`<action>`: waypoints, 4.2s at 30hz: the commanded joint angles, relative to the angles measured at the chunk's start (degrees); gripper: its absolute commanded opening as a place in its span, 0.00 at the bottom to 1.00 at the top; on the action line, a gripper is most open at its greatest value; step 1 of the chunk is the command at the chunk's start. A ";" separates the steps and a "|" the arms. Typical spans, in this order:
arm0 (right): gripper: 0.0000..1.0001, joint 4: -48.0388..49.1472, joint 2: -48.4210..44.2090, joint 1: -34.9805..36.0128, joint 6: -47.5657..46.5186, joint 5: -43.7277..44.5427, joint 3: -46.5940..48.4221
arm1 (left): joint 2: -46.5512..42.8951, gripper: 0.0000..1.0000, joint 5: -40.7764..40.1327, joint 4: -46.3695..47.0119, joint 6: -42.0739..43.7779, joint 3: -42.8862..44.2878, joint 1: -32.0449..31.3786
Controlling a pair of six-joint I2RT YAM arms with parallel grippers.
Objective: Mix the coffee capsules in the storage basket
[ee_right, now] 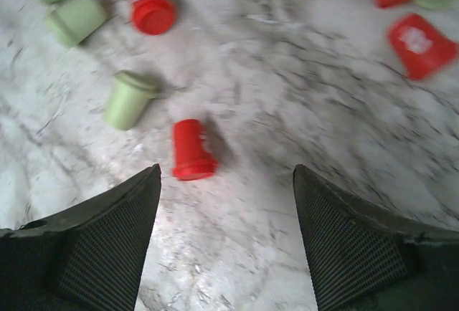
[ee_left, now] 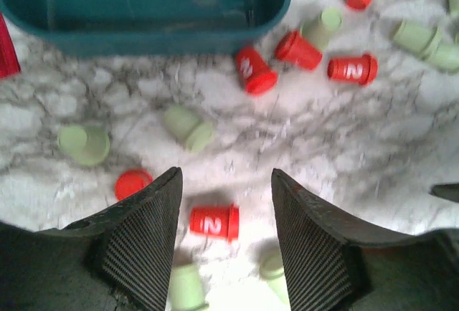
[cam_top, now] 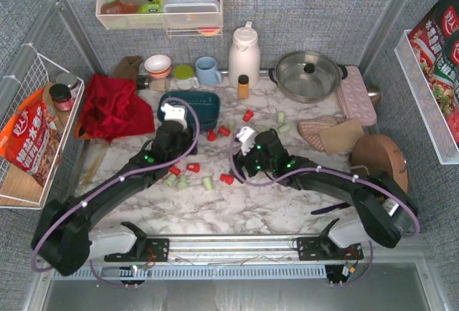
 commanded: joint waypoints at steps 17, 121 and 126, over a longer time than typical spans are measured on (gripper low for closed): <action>0.70 -15.29 12.52 9.42 -16.57 2.68 11.60 | -22.52 0.72 -2.31 12.47 -6.31 -22.99 0.06; 0.86 20.46 -15.76 8.45 -16.75 22.63 -15.55 | 32.20 0.24 1.84 15.63 -4.11 22.02 11.64; 0.86 19.47 -16.00 8.45 -16.36 23.00 -15.21 | 34.31 0.58 -2.03 10.96 -5.36 24.41 12.05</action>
